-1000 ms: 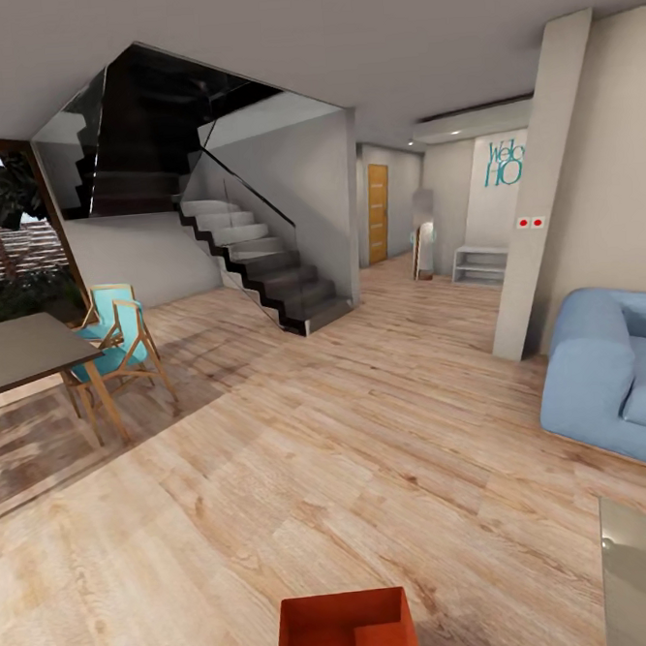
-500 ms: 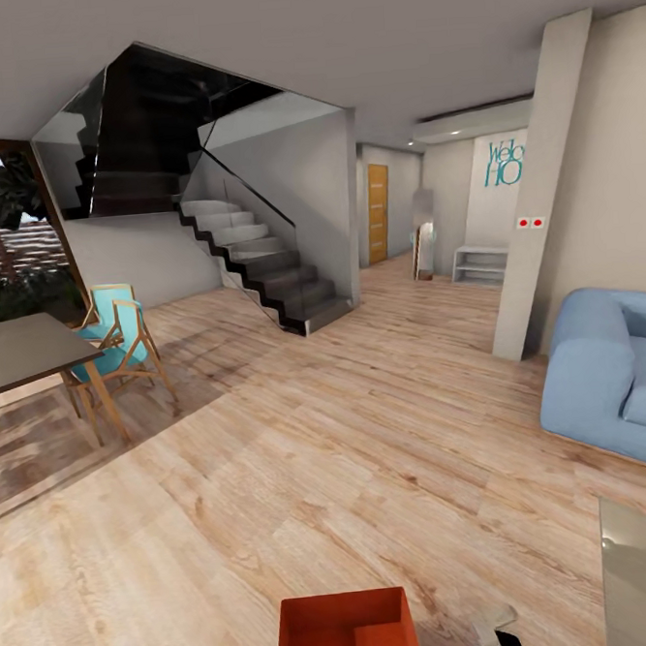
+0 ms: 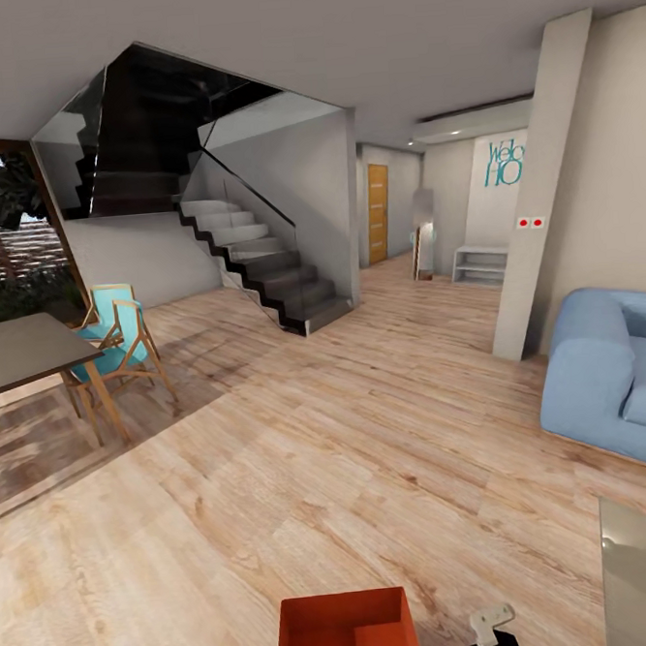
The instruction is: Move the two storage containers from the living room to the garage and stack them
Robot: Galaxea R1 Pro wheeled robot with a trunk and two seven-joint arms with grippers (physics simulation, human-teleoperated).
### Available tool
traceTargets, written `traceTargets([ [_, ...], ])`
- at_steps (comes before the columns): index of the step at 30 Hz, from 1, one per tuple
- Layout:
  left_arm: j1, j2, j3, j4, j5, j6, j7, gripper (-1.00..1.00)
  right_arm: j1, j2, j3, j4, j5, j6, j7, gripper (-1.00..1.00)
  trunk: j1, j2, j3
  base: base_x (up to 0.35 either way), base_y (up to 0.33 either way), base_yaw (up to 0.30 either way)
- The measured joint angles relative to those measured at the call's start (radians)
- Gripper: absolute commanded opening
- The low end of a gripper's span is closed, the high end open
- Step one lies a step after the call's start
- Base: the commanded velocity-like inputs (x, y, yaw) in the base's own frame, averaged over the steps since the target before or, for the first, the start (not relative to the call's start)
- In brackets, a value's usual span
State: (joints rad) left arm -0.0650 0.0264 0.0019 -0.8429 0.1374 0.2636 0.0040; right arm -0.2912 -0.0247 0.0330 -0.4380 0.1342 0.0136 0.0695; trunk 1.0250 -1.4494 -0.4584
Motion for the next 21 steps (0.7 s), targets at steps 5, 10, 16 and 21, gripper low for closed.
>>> traceTargets([
  [5,0.000,-0.001,-0.003,0.006,-0.003,-0.003,-0.001,1.00,0.000,0.000,0.000,0.000,-0.003,0.001,0.003,1.00,0.000,0.000,-0.001,0.000,0.000,0.000],
  [10,0.001,-0.002,-0.003,0.010,-0.002,-0.010,-0.001,1.00,0.000,0.001,0.000,0.000,-0.004,0.002,0.003,1.00,0.000,0.000,-0.009,0.000,0.000,0.000],
  [16,0.000,-0.006,-0.004,0.011,-0.002,-0.010,-0.001,1.00,0.000,0.001,0.000,0.002,-0.004,0.002,0.003,1.00,0.000,0.000,-0.018,0.000,0.000,0.000],
  [21,0.001,-0.007,-0.004,0.011,0.001,-0.010,-0.005,1.00,0.000,0.000,0.000,0.002,-0.004,0.002,0.003,1.00,0.000,0.000,-0.026,0.000,0.000,0.000],
])
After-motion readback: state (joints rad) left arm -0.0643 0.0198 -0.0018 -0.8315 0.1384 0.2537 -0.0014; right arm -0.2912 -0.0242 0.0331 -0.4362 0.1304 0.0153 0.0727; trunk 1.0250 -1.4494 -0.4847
